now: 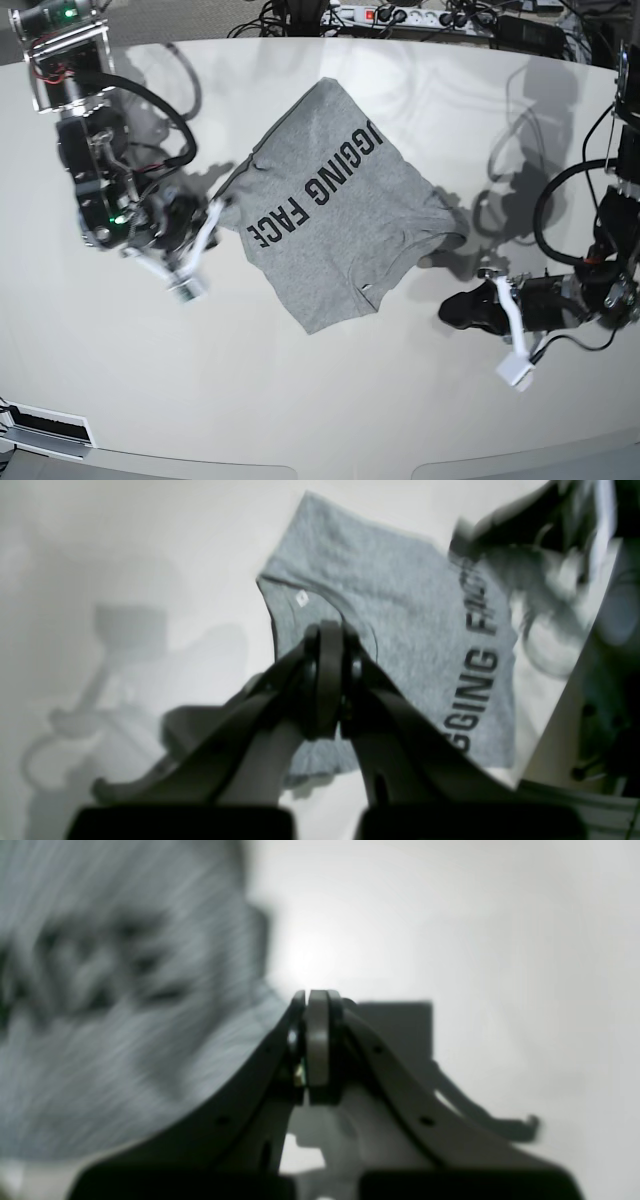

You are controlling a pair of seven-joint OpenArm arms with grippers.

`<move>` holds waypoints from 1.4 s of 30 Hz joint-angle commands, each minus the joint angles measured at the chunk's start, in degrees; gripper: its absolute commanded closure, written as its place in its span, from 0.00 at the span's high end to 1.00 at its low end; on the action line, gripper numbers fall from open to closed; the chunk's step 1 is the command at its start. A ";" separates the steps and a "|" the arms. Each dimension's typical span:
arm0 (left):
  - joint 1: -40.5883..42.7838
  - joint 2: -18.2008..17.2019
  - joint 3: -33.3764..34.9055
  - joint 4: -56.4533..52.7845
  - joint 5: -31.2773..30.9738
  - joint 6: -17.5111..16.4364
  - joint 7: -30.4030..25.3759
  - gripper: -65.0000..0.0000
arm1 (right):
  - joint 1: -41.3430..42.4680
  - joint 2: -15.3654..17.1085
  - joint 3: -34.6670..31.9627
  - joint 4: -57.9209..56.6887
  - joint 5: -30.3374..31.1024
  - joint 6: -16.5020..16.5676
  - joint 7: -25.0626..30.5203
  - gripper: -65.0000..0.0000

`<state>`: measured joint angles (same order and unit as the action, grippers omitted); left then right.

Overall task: Layout the t-shirt on the table in an organized manner, then fold the t-shirt properly
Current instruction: 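Press and square the folded shirt edges with both grippers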

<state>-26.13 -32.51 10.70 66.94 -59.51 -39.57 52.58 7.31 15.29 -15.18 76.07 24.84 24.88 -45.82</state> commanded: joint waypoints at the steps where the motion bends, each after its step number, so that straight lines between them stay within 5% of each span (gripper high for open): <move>1: -0.68 -0.68 -1.42 0.70 -0.98 -0.43 -1.03 0.00 | 1.14 -0.52 0.28 0.00 0.11 1.01 1.07 0.00; 8: 5.09 -0.85 -4.44 0.70 -0.59 -0.43 3.17 0.00 | -0.35 -3.72 0.24 1.29 6.62 8.81 -8.26 0.00; 12: 7.30 -0.87 -4.46 0.70 -0.42 -0.43 3.19 0.00 | -4.39 -3.69 0.24 5.55 12.17 8.76 -14.38 0.00; 25: 7.30 -0.87 -4.46 0.72 -1.25 -0.43 2.80 0.00 | -16.04 -3.69 0.24 16.26 12.46 7.21 -13.33 0.00; 29: 7.23 -0.85 -4.46 0.72 -1.25 -0.43 2.84 0.00 | -16.20 -3.69 0.24 16.26 12.48 4.09 -13.35 0.00; 42: 7.26 -0.98 -4.46 0.72 -2.38 -0.43 3.23 0.00 | -22.69 -3.85 0.24 24.90 12.85 4.50 -13.40 0.00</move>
<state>-17.32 -32.53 6.72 66.81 -60.29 -39.53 56.66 -15.75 11.40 -15.16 99.92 36.49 28.95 -59.92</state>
